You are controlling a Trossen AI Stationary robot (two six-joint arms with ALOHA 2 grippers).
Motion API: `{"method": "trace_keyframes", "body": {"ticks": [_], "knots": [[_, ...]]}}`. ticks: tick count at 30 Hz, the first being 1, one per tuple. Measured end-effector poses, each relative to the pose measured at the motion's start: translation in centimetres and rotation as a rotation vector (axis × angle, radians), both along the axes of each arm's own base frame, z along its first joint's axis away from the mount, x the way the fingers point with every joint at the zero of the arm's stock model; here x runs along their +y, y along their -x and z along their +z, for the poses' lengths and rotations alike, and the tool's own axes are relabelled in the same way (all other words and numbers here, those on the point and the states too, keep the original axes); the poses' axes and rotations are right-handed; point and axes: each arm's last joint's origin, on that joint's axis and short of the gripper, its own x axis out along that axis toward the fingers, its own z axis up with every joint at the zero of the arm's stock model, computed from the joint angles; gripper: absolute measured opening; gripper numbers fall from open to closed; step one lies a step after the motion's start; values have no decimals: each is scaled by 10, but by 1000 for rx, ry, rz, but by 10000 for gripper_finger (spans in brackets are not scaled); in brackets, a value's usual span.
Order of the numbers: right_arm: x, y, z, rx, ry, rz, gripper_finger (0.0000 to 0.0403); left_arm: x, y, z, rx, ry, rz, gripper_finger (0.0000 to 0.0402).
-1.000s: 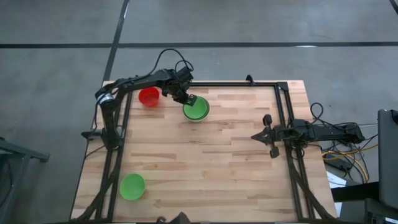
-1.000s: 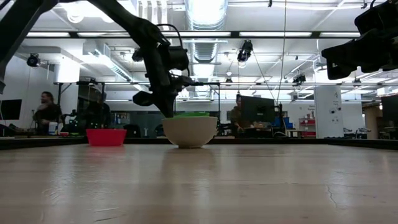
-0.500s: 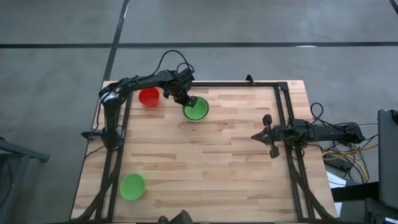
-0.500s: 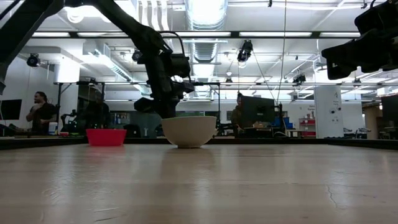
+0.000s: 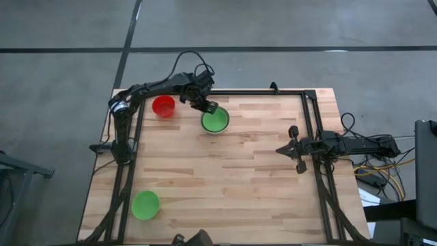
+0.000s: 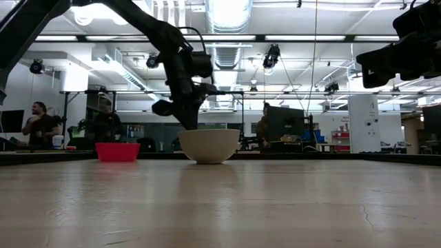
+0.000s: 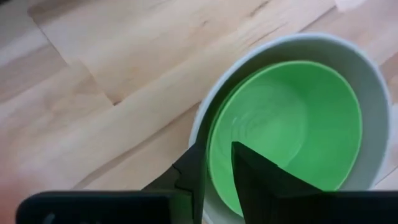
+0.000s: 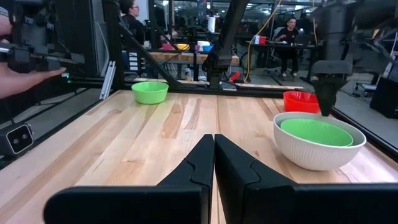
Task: Nest bowls inside each other
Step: Stack the bottom green bowl on the top green bowl
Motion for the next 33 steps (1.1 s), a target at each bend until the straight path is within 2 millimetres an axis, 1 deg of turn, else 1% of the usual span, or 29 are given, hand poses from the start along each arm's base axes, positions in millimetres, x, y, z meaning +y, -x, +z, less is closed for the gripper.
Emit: {"method": "trace_keyframes", "body": {"ticks": [6, 11, 13, 18, 23, 26, 33], "knots": [[0, 0, 0, 0, 0, 0, 9, 1, 0, 13, 11, -20, -13, 84], [0, 0, 0, 0, 0, 0, 9, -5, 1, 25, 5, -38, -29, 84], [0, 0, 0, 0, 0, 0, 9, -8, 2, 32, -20, -49, -55, 85], [0, 0, 0, 0, 0, 0, 9, -23, 4, 56, -73, -127, -95, 83], [0, 0, 0, 0, 0, 0, 9, -39, 10, 72, -113, -193, -100, 83], [0, 0, 0, 0, 0, 0, 9, -49, 14, 73, -120, -204, -111, 83], [0, 0, 0, 0, 0, 0, 9, -74, 30, 58, -151, -186, -99, 83]]}}
